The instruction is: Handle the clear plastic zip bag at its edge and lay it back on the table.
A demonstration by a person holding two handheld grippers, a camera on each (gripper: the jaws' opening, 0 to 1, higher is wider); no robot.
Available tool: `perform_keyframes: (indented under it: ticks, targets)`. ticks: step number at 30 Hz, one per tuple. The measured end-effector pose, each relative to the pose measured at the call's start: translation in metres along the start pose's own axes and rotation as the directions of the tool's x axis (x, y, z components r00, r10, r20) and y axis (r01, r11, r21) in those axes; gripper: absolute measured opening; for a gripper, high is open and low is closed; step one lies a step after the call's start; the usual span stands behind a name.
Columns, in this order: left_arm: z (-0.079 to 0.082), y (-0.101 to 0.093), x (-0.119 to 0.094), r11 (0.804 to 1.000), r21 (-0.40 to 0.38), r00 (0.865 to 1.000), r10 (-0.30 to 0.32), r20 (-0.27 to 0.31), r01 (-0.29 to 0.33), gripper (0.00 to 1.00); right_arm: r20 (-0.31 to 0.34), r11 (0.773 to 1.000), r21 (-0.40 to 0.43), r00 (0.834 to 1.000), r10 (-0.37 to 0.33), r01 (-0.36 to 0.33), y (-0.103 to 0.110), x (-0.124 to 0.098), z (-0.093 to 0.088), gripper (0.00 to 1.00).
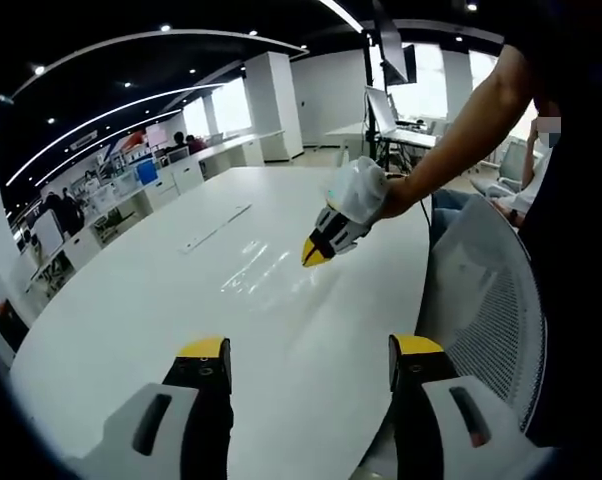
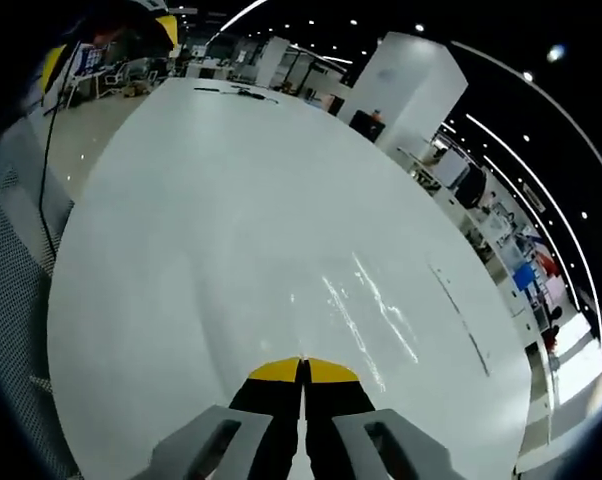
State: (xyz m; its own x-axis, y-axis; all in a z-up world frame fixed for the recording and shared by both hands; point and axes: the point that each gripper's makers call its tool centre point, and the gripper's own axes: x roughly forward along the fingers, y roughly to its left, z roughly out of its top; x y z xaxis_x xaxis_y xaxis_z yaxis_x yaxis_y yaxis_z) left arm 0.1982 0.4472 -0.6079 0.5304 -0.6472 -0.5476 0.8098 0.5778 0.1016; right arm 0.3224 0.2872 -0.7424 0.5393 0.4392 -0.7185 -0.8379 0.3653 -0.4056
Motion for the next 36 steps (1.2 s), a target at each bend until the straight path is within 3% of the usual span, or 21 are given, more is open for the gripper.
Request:
perform_keyframes:
  ticks: [5, 13, 21, 30, 36]
  targets:
    - [-0.004, -0.001, -0.002, 1.0, -0.006, 1.0, 0.006, -0.002, -0.006, 0.62, -0.014, 0.999, -0.044, 1.0, 0.024, -0.025, 0.012, 0.004, -0.004, 0.0]
    - [-0.008, -0.004, -0.004, 1.0, -0.007, 1.0, 0.008, -0.011, -0.008, 0.62, -0.028, 0.997, -0.044, 0.998, 0.056, -0.058, 0.025, 0.007, -0.006, 0.01]
    - [-0.006, -0.007, -0.003, 1.0, 0.002, 1.0, 0.002, -0.01, -0.002, 0.62, -0.012, 0.998, -0.037, 0.999, 0.046, -0.047, 0.022, 0.0, -0.003, 0.06]
    - [-0.004, -0.009, 0.002, 1.0, 0.004, 1.0, -0.002, 0.0, 0.002, 0.63, 0.019, 0.995, 0.098, 1.0, 0.022, -0.024, 0.016, -0.018, -0.004, 0.18]
    - [-0.003, -0.012, 0.005, 1.0, 0.006, 1.0, -0.001, 0.003, 0.001, 0.63, 0.083, 0.972, 0.234, 0.996, 0.018, -0.037, 0.016, -0.037, 0.003, 0.26]
